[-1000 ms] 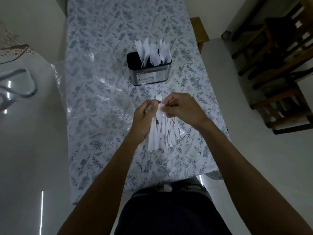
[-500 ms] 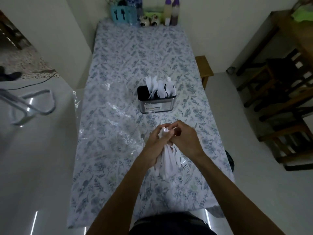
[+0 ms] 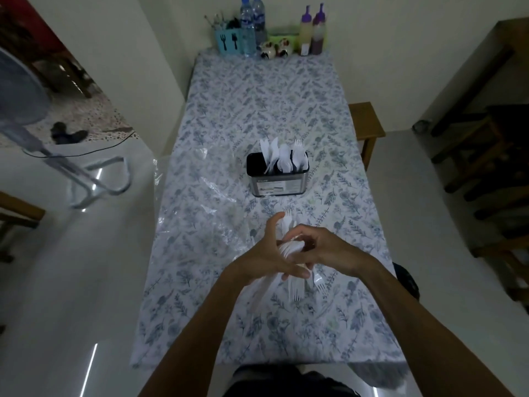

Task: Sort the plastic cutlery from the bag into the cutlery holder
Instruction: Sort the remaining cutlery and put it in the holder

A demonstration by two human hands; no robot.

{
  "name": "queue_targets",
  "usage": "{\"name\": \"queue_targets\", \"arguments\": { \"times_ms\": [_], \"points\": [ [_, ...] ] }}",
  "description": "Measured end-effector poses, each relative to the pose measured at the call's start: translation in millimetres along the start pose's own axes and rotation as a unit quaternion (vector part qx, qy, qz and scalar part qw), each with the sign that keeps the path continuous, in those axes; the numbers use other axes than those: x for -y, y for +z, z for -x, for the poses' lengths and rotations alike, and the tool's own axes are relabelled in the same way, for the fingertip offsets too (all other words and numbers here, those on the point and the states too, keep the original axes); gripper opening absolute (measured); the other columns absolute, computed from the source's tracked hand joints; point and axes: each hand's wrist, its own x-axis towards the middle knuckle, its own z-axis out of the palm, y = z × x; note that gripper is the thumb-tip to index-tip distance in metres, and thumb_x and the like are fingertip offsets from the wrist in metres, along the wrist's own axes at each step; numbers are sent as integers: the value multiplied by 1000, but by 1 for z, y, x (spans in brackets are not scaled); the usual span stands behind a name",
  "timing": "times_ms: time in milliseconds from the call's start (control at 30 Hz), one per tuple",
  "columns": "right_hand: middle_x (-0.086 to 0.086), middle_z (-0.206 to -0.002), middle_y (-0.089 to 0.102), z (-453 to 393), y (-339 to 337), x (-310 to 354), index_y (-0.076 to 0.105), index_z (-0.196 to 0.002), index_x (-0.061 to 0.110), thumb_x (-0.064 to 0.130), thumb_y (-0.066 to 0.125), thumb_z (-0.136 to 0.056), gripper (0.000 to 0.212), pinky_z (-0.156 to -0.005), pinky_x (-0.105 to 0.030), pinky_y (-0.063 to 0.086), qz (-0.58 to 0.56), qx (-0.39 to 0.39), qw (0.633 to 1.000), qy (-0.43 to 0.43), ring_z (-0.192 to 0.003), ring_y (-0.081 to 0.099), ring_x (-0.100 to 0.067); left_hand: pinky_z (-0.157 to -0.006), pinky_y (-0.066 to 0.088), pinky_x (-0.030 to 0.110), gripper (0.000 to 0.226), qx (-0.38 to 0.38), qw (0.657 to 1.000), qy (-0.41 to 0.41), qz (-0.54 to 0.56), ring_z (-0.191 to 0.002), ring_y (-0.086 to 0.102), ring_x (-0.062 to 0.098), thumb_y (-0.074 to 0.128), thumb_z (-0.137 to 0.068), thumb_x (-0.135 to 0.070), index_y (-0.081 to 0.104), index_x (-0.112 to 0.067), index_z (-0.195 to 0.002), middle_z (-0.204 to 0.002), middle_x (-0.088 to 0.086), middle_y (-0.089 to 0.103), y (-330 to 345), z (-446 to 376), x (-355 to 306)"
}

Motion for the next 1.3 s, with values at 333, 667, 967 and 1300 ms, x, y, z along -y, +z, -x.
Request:
{"name": "queue_targets", "arguments": {
  "times_ms": [333,667,967,1300],
  "points": [
    [-16,-90,69,-6,-6,3,64,-109,14,12,82,-85,30,-72,-36,52,-7,-15,999,-28,-80,64,-24,-71,63,47,95,4,1000,-23,-13,-82,75,31,91,-76,-18,31,-33,-149,-113,17,71,-8,-2,2],
    [-20,-103,71,-30,6,13,63,-116,5,2,78,-86,34,-74,-32,58,-115,-24,993,7,-89,69,-22,-68,55,19,49,-71,990,66,-101,-86,68,4,75,-89,-20,48,-33,-128,-107,-6,67,-23,-12,31],
    [-14,-101,78,-65,10,27,74,-101,-3,5,84,-81,23,-88,-33,59,-25,-118,992,18,-97,74,-22,-94,51,18,132,-16,977,188,-102,-111,67,3,84,-81,-9,-22,-28,-158,-128,-9,61,-54,-68,37],
    [-22,-88,77,-101,1,23,76,-94,-5,7,79,-85,15,-75,-42,59,-21,-201,977,61,-76,73,-30,-74,56,22,88,-60,986,157,4,-81,67,10,84,-79,-4,36,-37,-145,-94,9,66,-65,-91,38]
  ]
}}
